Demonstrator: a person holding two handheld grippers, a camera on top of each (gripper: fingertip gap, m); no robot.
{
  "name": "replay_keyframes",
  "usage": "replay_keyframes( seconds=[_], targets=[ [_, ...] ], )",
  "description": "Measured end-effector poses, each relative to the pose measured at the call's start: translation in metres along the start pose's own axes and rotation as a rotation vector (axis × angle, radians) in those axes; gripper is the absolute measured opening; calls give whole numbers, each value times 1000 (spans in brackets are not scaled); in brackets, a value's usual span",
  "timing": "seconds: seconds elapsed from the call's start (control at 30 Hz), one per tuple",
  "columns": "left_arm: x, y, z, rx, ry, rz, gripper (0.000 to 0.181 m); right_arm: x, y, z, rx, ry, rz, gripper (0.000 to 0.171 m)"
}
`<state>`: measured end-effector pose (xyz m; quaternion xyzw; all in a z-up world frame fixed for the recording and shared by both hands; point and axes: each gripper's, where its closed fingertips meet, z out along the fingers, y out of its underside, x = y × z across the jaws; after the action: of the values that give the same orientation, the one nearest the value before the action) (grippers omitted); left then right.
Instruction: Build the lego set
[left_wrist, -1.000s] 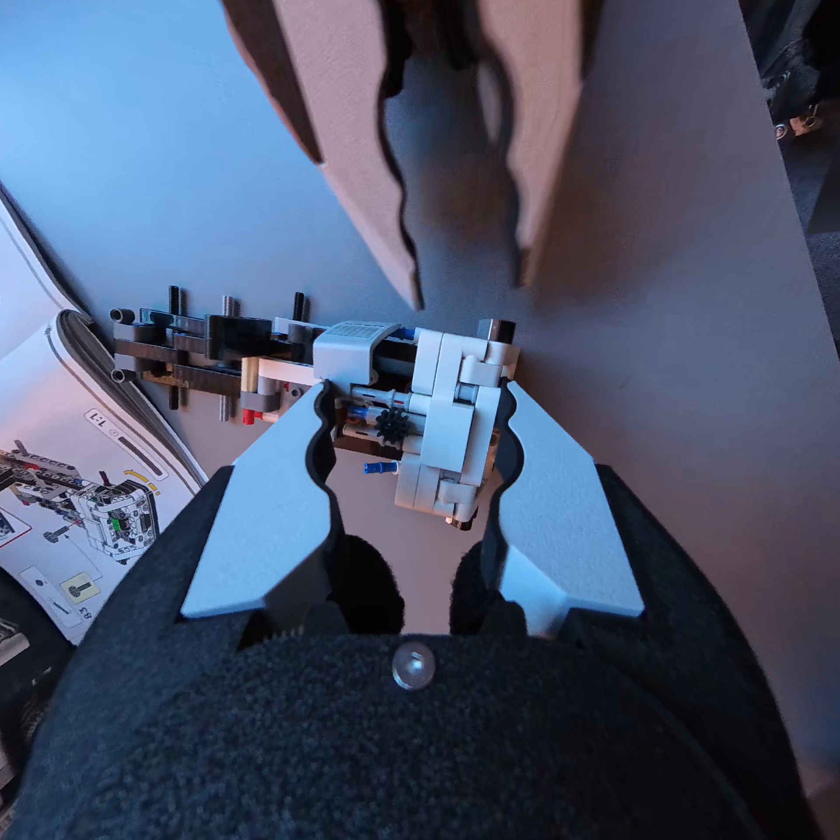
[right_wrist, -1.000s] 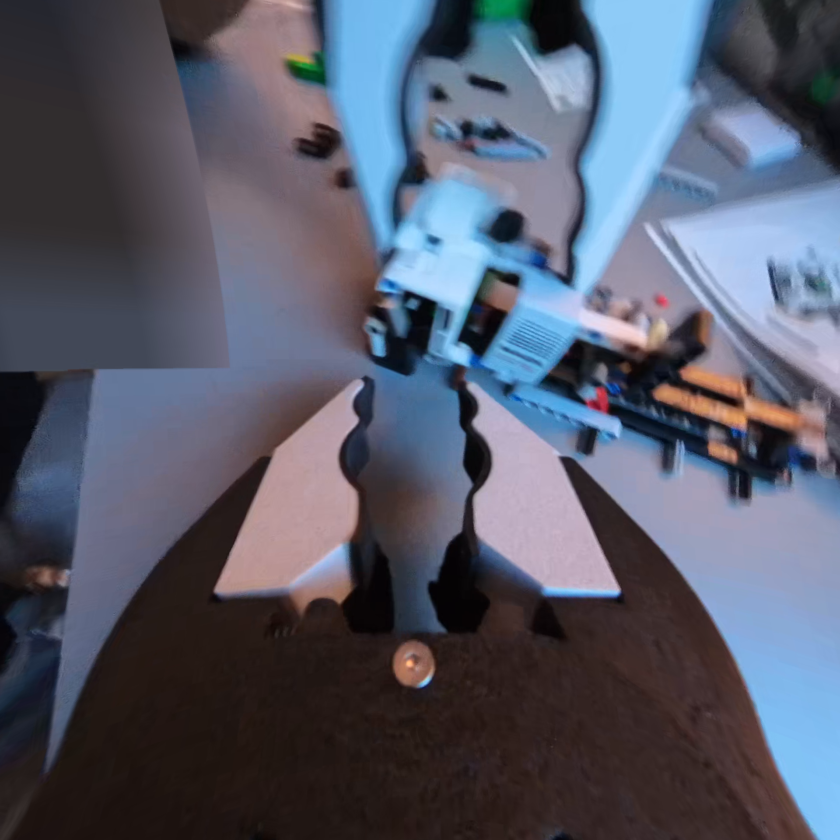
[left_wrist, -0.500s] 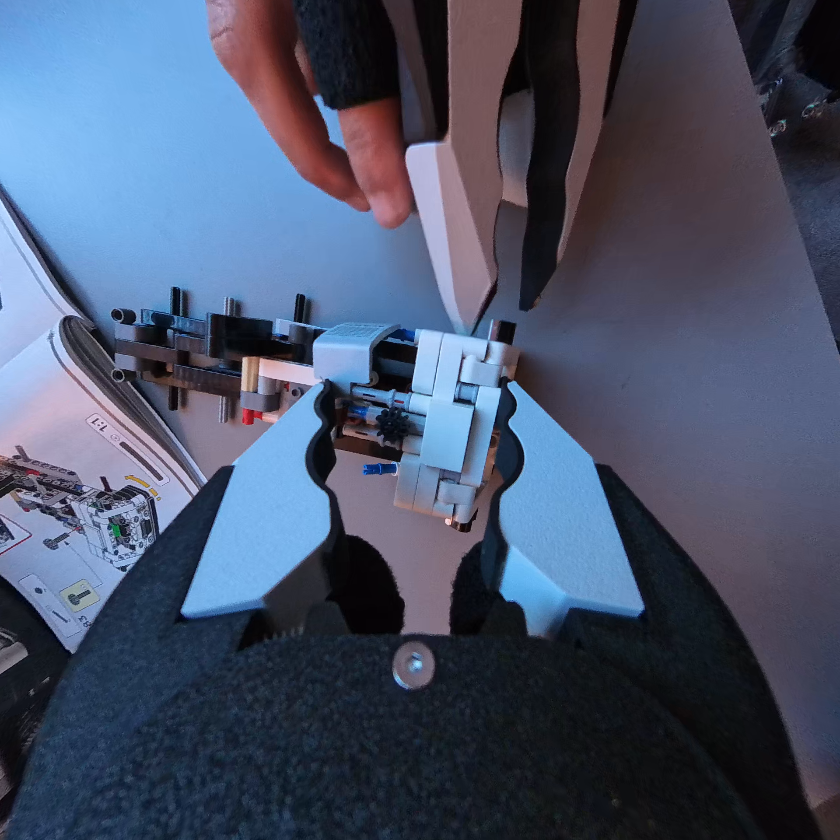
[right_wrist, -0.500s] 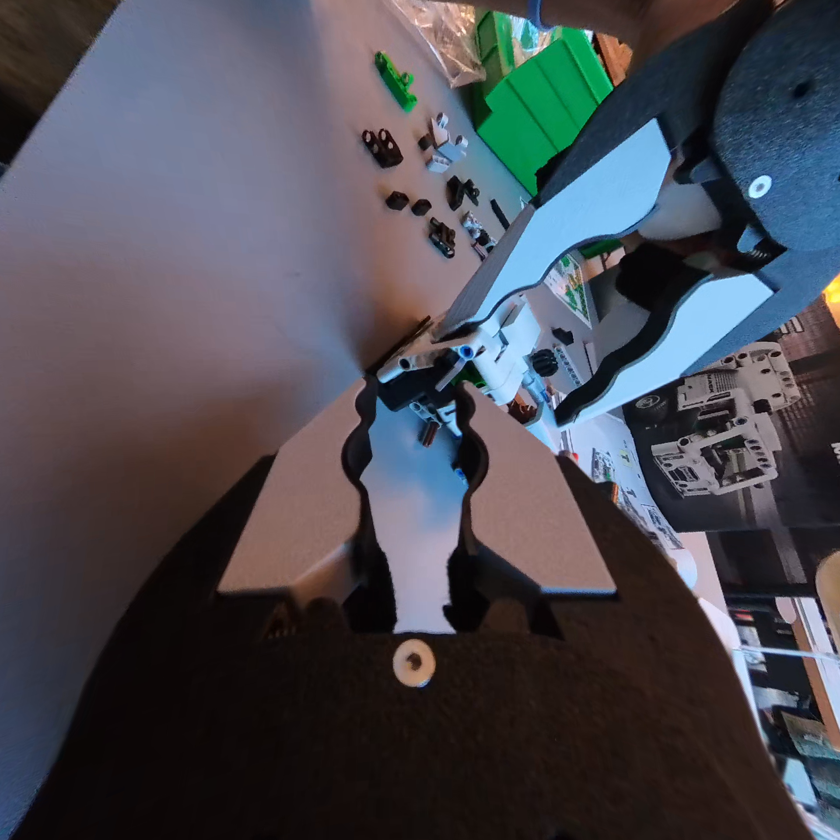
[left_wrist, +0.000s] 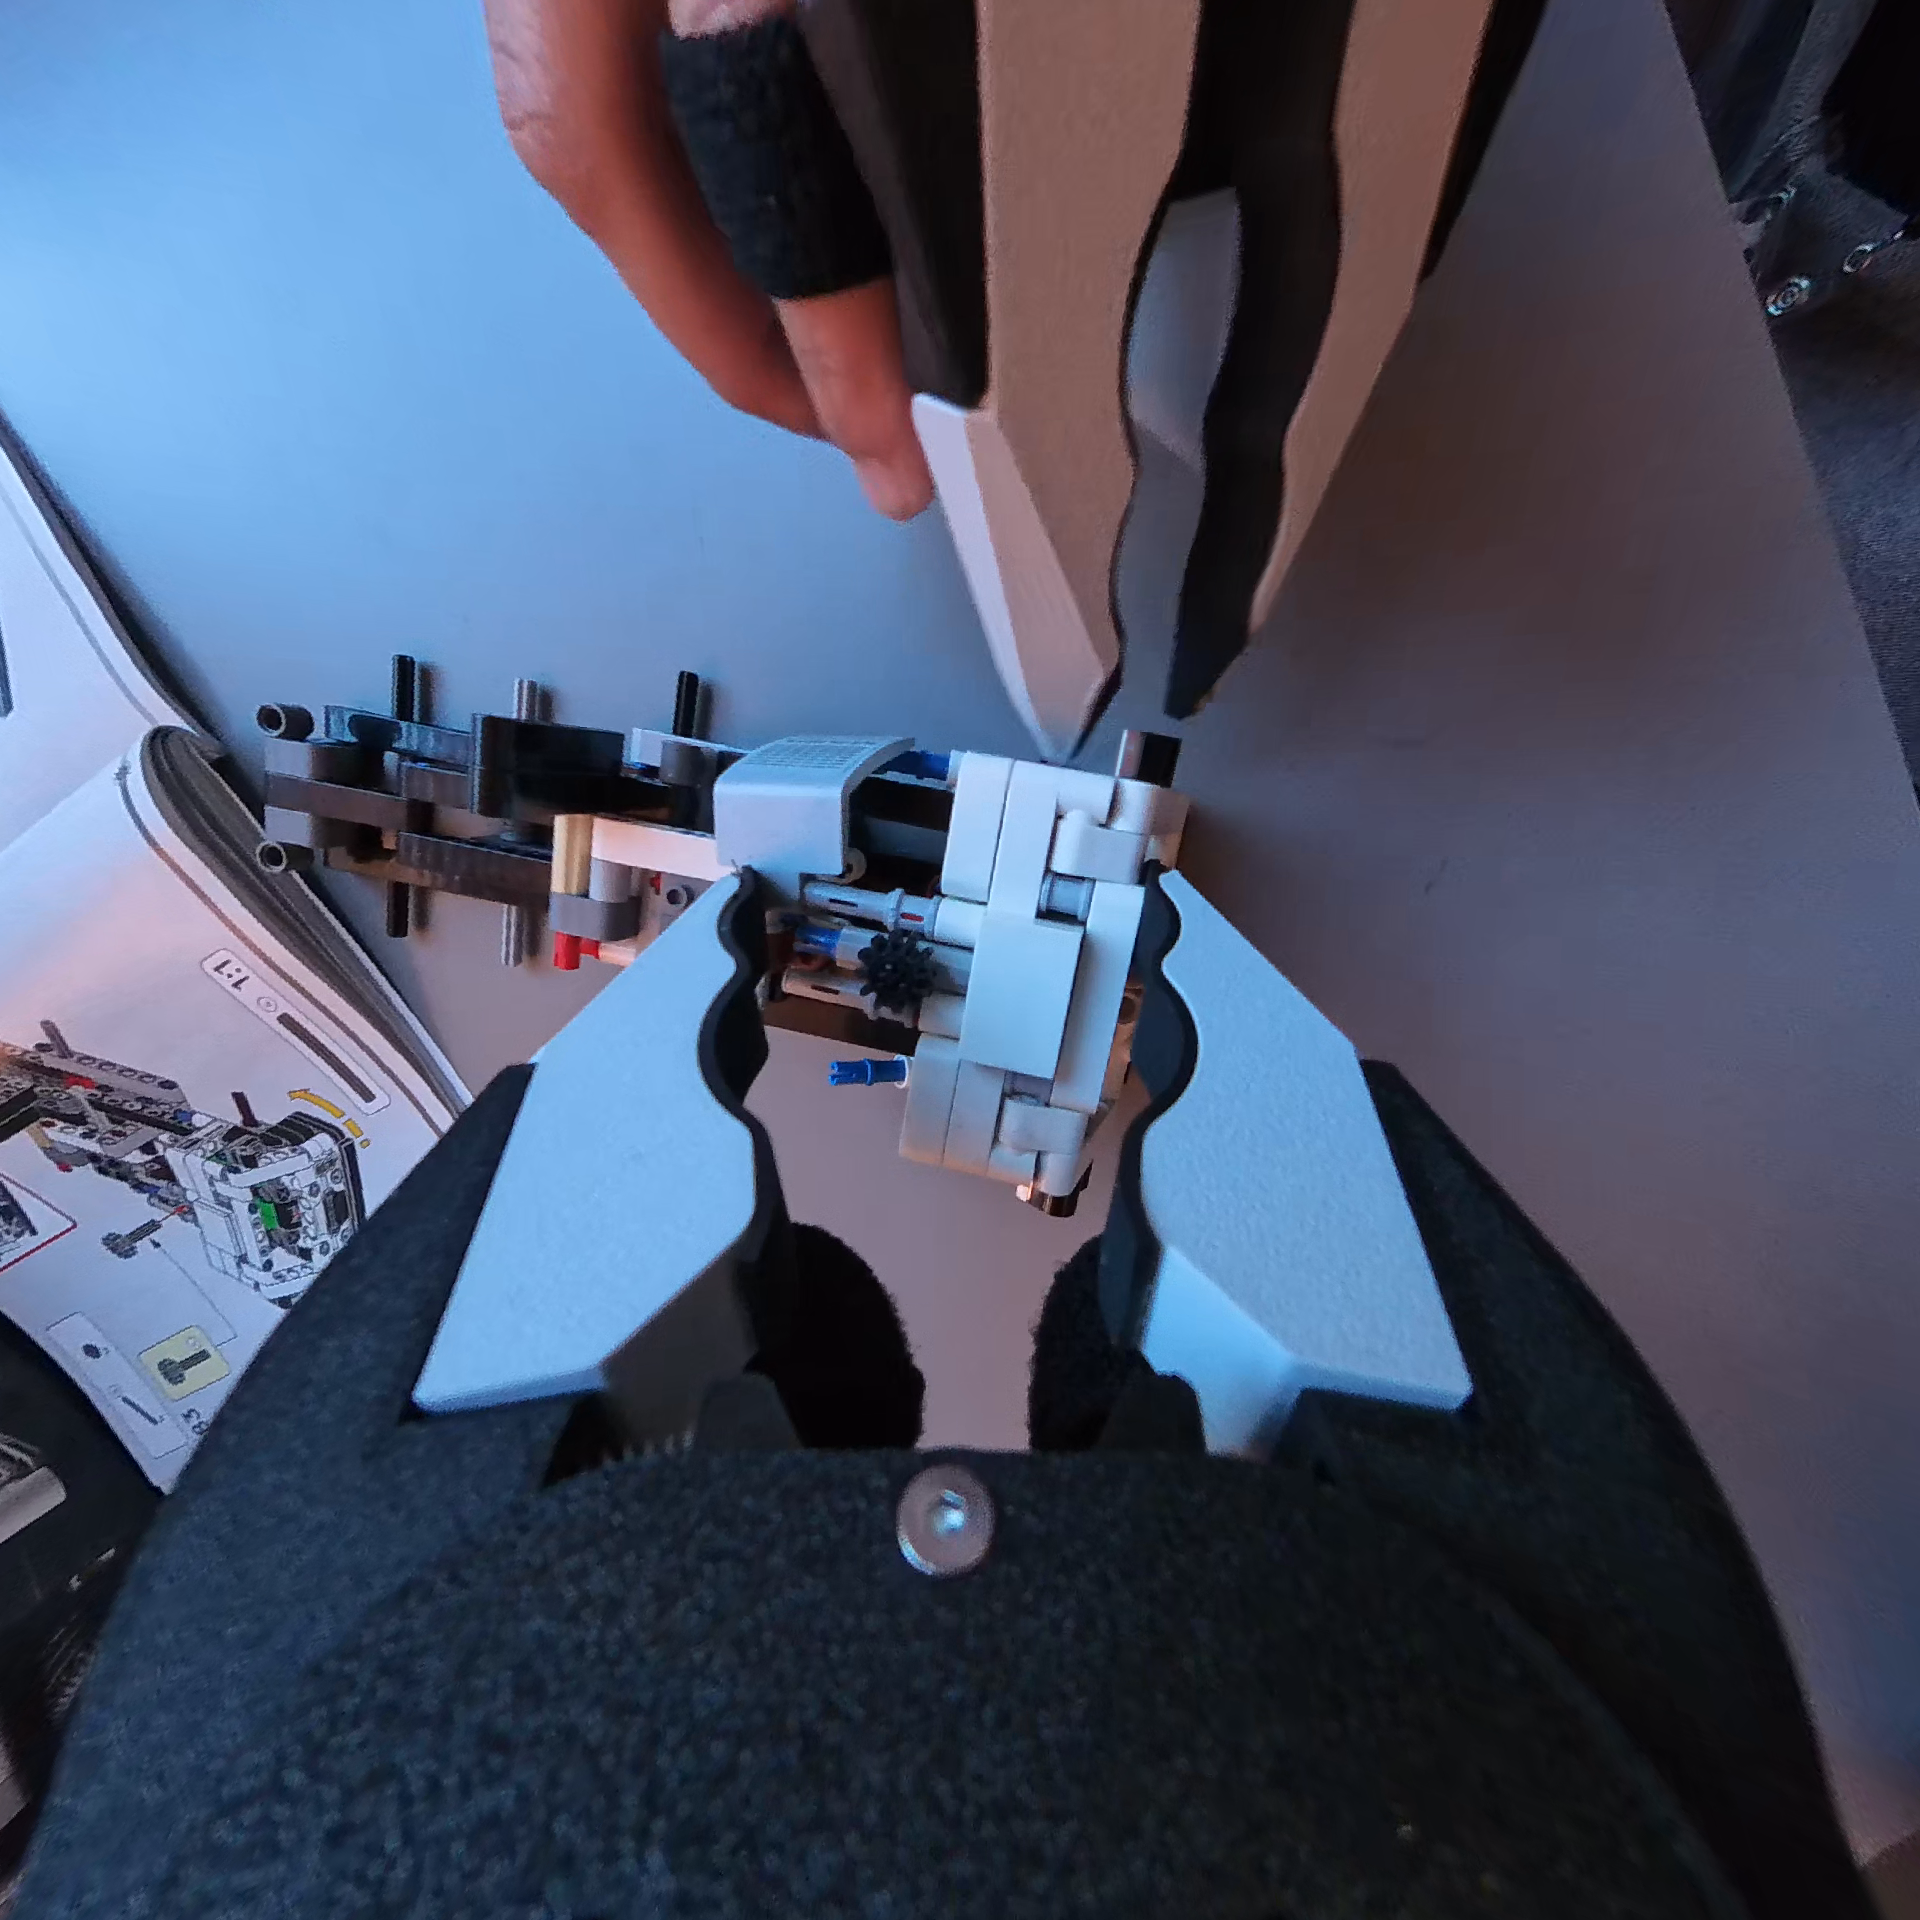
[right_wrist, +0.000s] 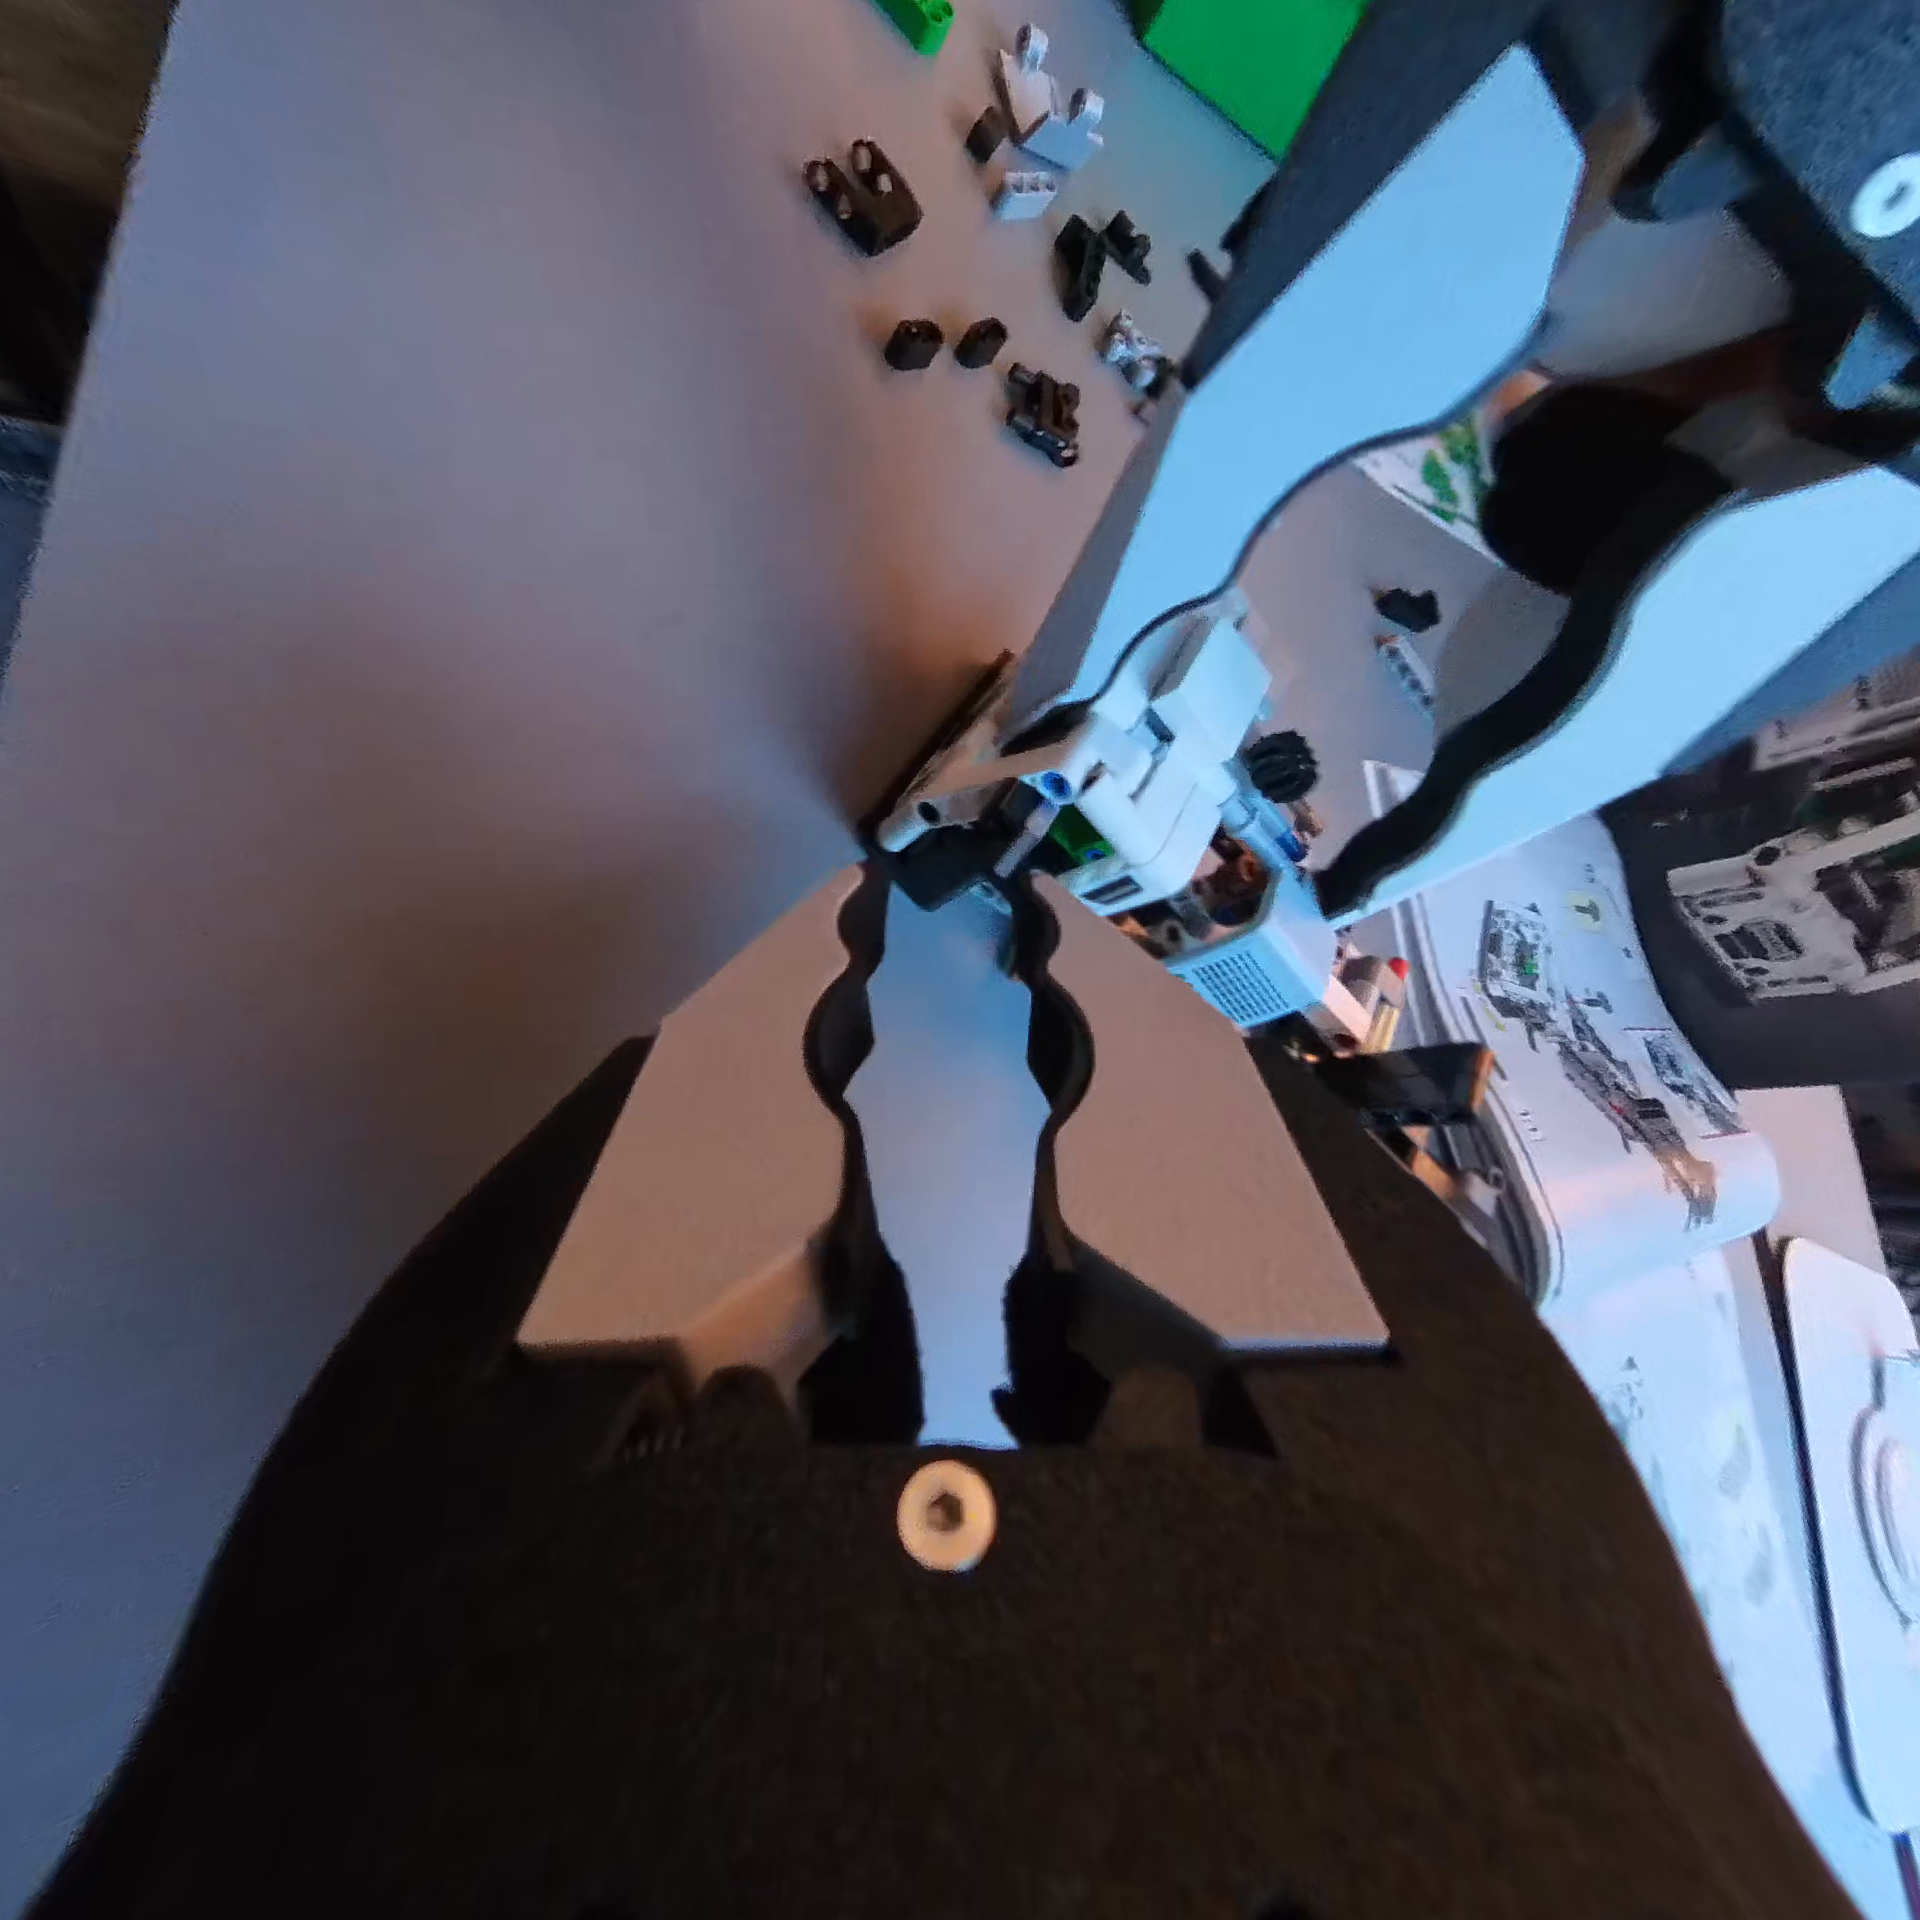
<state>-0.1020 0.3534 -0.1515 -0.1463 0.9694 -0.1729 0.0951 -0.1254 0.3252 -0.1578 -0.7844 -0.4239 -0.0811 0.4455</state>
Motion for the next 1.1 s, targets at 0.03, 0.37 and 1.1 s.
replay_keyframes(
  seconds=[0.03, 0.37, 1.1],
  targets=[
    [0, 0, 0, 0, 0, 0, 70, 5, 1, 0, 6, 32, 4, 23],
    [0, 0, 0, -5, 0, 6, 70, -12, 15, 9, -28, -120, 491, 35],
    [-4, 6, -3, 176, 14, -9, 69, -6, 10, 35, -63, -84, 663, 21]
  ],
)
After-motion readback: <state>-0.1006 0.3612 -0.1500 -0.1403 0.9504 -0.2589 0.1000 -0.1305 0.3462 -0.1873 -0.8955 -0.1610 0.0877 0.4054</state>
